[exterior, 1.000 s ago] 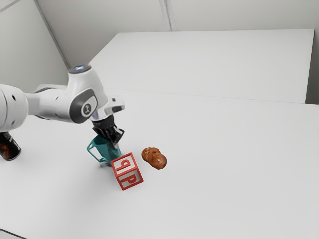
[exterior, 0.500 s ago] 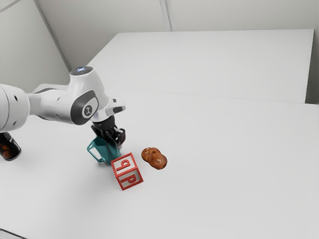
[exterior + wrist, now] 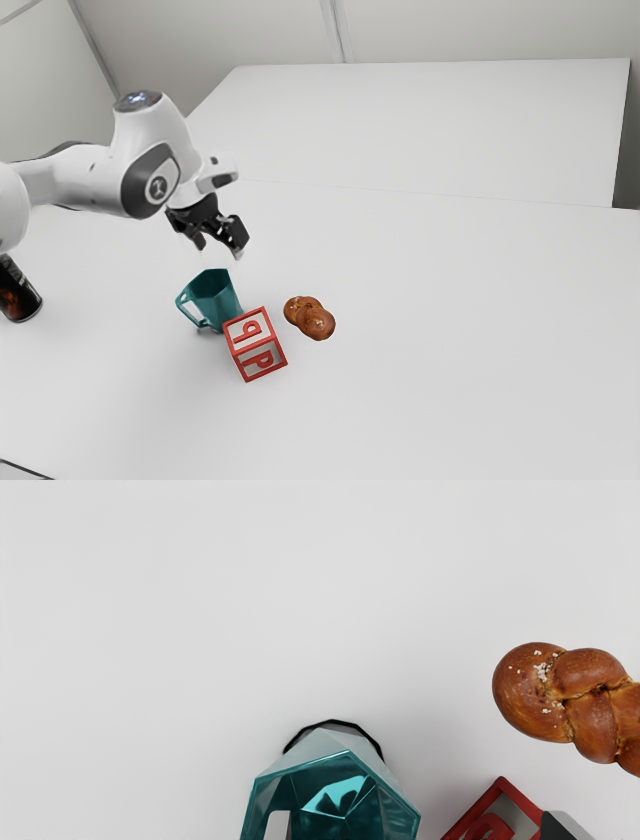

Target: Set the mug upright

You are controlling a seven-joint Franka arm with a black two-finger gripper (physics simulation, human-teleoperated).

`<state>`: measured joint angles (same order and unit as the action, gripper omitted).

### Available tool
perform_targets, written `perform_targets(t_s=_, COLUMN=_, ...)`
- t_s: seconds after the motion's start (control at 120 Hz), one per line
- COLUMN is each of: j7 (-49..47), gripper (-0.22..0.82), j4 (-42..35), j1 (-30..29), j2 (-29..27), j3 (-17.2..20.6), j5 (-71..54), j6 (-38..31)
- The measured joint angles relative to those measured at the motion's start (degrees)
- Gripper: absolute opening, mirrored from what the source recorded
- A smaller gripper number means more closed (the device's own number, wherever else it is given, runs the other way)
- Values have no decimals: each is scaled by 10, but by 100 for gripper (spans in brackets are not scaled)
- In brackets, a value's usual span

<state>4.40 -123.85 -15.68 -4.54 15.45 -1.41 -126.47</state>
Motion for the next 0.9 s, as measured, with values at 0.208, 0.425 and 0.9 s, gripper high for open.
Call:
perform_targets(t_s=0.208, j7=-2, gripper=57, j4=96, j1=11, j2=-2, j3=0, j5=28, j6=107)
perform_targets(t_s=0.425, j7=-13, gripper=58, j4=196, j1=22, j2=16, j3=-5, j5=37, j6=225)
perform_targets(t_s=0.9, j7=-38, gripper=58, j4=338, j1=136, j2=66, j3=-95, j5=31, j6=360)
